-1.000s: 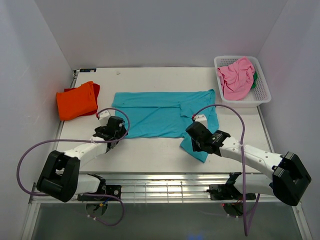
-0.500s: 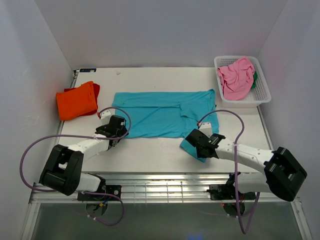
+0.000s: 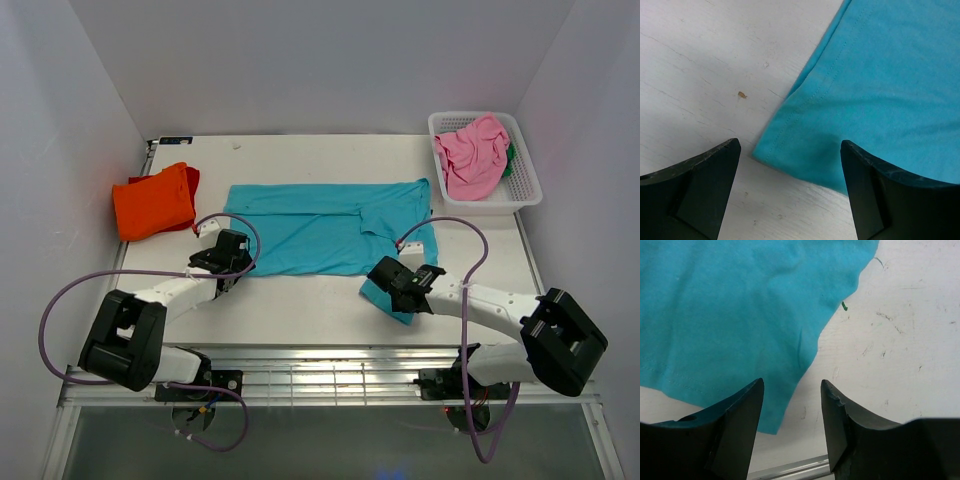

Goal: Fold and stack the t-shirts
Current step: Grap the side of the flattened tshirt closest away from the robot with both arms

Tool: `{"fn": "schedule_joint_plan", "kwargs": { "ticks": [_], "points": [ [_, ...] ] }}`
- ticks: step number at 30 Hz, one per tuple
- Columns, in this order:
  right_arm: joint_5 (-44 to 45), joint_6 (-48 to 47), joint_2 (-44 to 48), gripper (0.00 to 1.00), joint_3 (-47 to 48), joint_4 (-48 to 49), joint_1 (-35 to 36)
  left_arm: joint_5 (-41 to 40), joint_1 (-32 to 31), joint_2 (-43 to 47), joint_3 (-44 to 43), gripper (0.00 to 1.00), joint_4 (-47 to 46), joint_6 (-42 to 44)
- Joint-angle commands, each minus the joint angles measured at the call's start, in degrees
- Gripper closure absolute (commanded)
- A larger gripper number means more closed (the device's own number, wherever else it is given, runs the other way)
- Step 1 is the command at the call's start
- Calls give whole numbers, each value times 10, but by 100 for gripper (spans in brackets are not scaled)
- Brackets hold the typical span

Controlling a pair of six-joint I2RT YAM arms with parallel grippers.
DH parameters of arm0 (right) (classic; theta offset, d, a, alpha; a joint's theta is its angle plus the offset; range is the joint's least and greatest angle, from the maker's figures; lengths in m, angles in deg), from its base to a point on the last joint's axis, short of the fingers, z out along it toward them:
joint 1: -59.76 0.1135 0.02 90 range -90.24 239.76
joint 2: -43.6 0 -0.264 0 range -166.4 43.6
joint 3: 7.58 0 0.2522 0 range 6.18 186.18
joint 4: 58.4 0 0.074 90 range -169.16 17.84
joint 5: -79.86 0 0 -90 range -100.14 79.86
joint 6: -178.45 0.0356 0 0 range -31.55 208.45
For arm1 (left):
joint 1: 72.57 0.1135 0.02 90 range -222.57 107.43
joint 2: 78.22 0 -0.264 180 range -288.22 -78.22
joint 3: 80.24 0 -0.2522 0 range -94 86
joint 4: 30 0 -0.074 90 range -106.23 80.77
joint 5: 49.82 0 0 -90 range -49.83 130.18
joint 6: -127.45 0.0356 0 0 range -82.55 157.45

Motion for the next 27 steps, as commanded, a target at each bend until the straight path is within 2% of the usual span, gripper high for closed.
{"fn": "schedule_joint_plan", "kwargs": {
  "ticks": [1, 11, 16, 21, 27],
  "points": [
    [21, 33, 3, 44, -15, -9, 4, -1, 4, 19, -13, 8, 6, 4],
    [15, 40, -26, 43, -22, 2, -2, 3, 6, 26, -16, 8, 11, 9],
    [-7, 32, -46, 47, -38, 43, -3, 3, 7, 26, -16, 8, 12, 12],
    [-10, 30, -54, 62, -46, 55, -2, 4, 9, 33, -16, 8, 16, 15],
    [-24, 29, -59, 68, -56, 58, -3, 5, 10, 43, -19, 8, 23, 16]
  ]
}}
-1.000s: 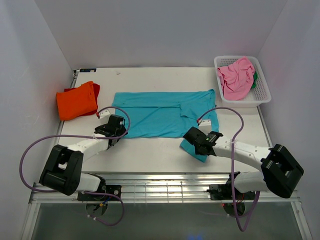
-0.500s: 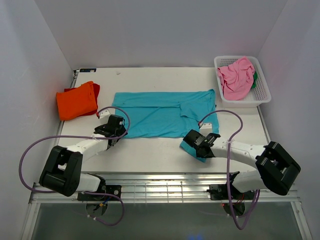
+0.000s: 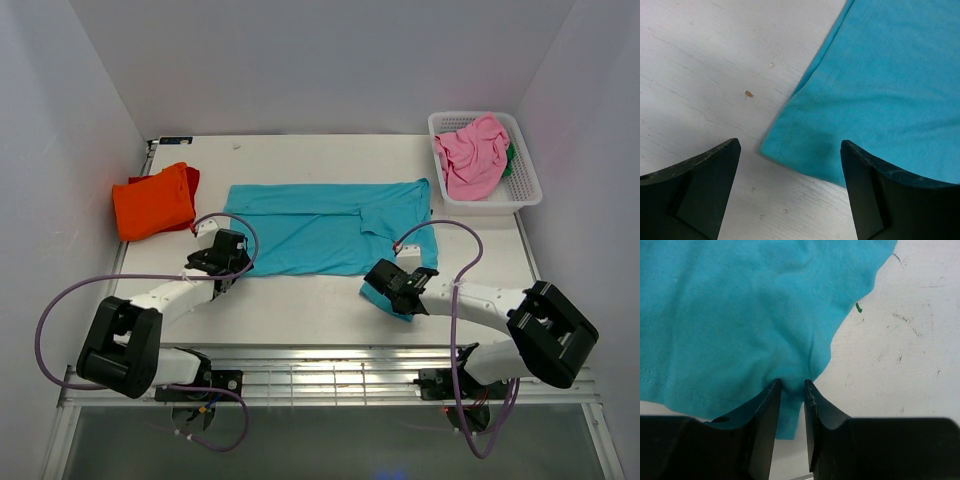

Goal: Fold and stack the t-shirts
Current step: Grap the side of the flattened tshirt closest away from the robot with both arms

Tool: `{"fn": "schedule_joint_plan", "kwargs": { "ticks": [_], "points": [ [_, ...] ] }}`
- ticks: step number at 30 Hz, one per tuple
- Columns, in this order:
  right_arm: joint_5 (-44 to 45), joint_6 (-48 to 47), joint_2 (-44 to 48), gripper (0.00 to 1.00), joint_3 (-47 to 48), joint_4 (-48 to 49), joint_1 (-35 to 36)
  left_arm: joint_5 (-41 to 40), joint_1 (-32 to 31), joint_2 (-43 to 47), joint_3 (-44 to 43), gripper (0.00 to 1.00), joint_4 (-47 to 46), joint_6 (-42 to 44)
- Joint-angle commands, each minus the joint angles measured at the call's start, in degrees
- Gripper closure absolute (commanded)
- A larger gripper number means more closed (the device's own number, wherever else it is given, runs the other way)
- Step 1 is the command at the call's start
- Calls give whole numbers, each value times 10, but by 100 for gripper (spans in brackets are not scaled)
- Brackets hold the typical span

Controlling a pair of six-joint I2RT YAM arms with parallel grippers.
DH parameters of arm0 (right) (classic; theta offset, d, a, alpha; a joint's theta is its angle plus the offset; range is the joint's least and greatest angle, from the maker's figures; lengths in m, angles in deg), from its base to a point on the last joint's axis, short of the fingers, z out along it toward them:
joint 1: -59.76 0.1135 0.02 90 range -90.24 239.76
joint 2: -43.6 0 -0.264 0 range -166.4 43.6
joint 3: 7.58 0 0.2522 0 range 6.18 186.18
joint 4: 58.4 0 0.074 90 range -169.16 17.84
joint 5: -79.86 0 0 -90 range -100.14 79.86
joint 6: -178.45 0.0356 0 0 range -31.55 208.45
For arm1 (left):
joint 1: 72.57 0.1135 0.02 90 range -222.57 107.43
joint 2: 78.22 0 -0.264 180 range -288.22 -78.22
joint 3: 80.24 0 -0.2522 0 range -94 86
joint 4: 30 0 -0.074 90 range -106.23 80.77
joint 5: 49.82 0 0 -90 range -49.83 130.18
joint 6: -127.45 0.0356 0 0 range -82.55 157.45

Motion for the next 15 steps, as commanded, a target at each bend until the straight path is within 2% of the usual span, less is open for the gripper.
{"fn": "schedule_joint_plan", "kwargs": {
  "ticks": [1, 7, 11, 15],
  "points": [
    [-27, 12, -23, 69, -32, 12, -3, 4, 3, 25, -20, 8, 7, 5],
    [-48, 18, -11, 77, -53, 18, -3, 5, 3, 28, -21, 8, 9, 7],
    [-54, 17, -13, 92, -53, 18, -1, 8, 3, 16, -22, 8, 8, 9],
    [-46, 18, -11, 92, -40, -1, 4, 12, 3, 2, -22, 8, 3, 8]
  ]
}}
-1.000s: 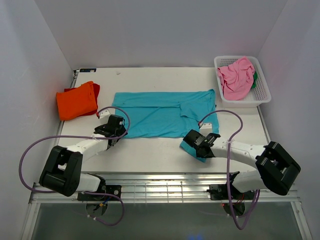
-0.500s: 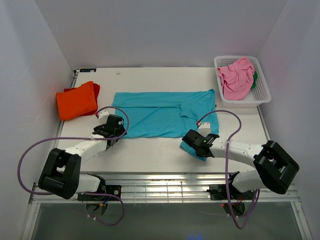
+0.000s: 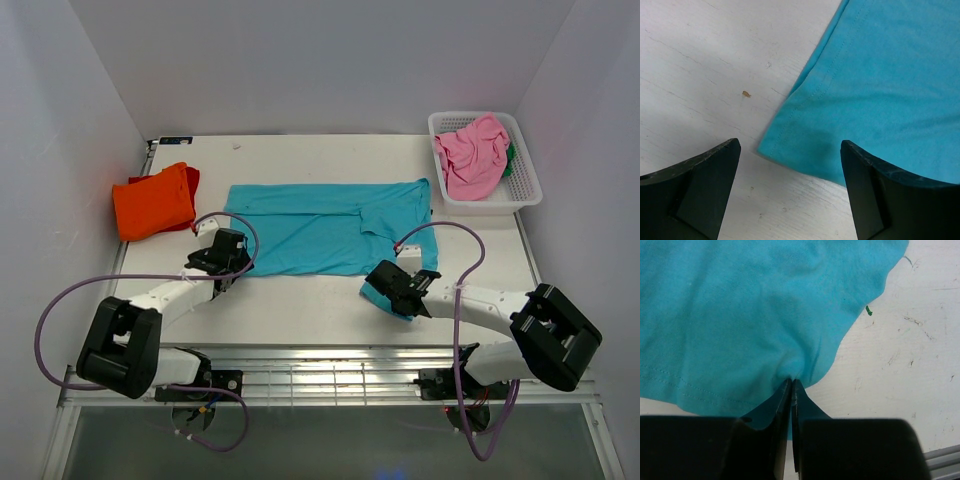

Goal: Fold and stack the t-shirts
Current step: Grap the side of the flattened tshirt closest away from the robot with both arms

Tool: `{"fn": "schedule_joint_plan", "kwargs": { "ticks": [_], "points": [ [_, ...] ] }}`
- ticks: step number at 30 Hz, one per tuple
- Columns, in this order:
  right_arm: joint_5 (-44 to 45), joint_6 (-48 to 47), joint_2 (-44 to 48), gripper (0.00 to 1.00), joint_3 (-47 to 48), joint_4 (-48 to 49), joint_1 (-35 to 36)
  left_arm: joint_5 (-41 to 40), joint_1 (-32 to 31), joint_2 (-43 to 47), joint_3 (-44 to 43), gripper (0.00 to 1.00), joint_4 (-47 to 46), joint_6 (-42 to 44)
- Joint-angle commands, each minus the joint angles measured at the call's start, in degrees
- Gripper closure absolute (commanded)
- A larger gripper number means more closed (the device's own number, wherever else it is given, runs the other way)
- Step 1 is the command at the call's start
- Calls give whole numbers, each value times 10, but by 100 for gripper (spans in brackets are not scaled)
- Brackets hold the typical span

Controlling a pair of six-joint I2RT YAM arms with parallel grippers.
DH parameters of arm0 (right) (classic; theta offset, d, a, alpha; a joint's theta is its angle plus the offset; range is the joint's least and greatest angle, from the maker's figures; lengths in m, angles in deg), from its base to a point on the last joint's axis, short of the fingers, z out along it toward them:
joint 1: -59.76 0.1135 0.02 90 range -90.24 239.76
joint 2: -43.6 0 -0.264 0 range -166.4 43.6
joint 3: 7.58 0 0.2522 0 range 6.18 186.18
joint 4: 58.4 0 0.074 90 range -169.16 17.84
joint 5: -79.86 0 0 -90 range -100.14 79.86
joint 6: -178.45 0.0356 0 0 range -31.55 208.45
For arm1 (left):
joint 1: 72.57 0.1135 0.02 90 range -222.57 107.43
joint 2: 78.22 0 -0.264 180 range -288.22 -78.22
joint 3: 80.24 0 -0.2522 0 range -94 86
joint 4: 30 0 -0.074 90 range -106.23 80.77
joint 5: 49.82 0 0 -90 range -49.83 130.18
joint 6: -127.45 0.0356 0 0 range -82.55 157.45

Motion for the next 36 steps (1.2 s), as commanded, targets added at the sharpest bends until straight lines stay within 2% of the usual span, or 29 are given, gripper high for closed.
{"fn": "schedule_joint_plan", "kwargs": {
  "ticks": [1, 6, 10, 13, 14, 18, 21, 25, 31, 36],
  "points": [
    [-36, 15, -23, 92, -19, -38, 4, 7, 3, -8, -19, 9, -2, 2],
    [-27, 13, -9, 92, -6, -52, 7, 7, 3, -31, -24, 10, 0, 3],
    [-22, 12, -7, 92, -3, -54, 7, 15, 3, -33, -26, 18, 2, 0],
    [-24, 9, -14, 92, -3, -51, 7, 9, 3, -27, -22, 30, 1, -3],
    [-24, 9, -16, 92, -3, -50, 8, 7, 3, -27, -22, 40, 1, -3],
    [-24, 7, -18, 92, -4, -48, 9, 4, 3, -25, -26, 58, 10, -3],
    [-24, 7, -16, 92, -4, -46, 8, 2, 3, -25, -32, 62, 19, -1],
    [-25, 6, -17, 92, -4, -46, 8, -1, 3, -25, -41, 61, 32, 0],
    [-28, 2, -22, 92, -2, -45, 8, -15, 3, -9, -45, 50, 53, 2],
    [-32, -1, -28, 92, -2, -37, 9, -23, 3, 1, -42, 48, 67, -1]
  ]
}}
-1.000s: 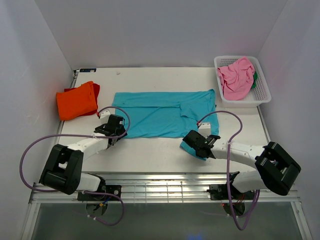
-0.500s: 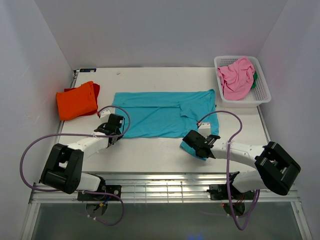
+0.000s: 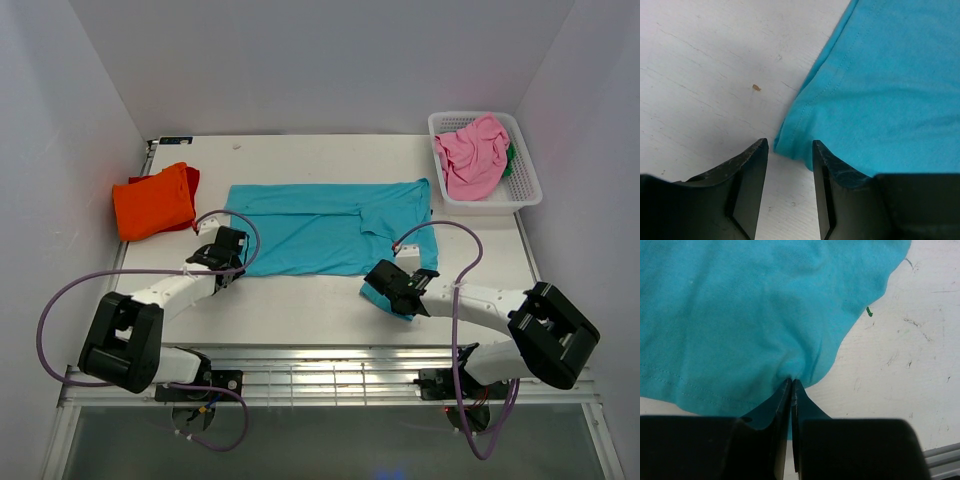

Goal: Fold and stack the t-shirts
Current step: Grap the side of the flattened tshirt closest away from the robot with both arms

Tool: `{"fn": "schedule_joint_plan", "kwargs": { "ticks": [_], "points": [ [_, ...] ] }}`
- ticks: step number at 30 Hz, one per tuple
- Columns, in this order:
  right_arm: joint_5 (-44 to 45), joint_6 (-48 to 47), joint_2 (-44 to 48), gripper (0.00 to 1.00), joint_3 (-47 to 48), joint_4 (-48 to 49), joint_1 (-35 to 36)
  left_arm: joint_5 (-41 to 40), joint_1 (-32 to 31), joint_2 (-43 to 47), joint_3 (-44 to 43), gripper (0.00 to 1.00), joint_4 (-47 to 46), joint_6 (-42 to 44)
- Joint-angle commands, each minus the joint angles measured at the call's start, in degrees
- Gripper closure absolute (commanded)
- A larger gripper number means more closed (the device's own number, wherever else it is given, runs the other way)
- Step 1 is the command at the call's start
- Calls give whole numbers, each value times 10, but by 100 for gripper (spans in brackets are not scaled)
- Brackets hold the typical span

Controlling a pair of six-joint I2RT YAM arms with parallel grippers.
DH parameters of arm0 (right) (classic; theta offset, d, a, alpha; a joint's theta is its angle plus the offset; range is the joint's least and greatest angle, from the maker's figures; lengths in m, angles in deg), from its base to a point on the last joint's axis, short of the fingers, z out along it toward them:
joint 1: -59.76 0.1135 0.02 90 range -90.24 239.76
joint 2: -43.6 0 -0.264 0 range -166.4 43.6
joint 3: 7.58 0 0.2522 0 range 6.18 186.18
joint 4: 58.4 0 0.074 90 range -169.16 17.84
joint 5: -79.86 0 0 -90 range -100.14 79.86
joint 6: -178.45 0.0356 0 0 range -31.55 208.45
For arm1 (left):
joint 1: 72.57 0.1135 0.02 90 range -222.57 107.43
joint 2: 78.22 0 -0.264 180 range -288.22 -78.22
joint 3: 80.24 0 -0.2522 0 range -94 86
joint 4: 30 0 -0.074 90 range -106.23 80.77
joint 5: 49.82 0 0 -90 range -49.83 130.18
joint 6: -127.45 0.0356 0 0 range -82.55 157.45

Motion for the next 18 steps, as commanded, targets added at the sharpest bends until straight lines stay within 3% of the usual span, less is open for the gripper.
{"fn": "schedule_joint_plan", "kwargs": {
  "ticks": [1, 18],
  "points": [
    [-33, 3, -22, 92, -10, -29, 4, -25, 3, 25, -15, 48, 17, -2],
    [-35, 1, 2, 92, -18, -26, 5, -14, 20, -36, -43, 53, 33, 1]
  ]
}}
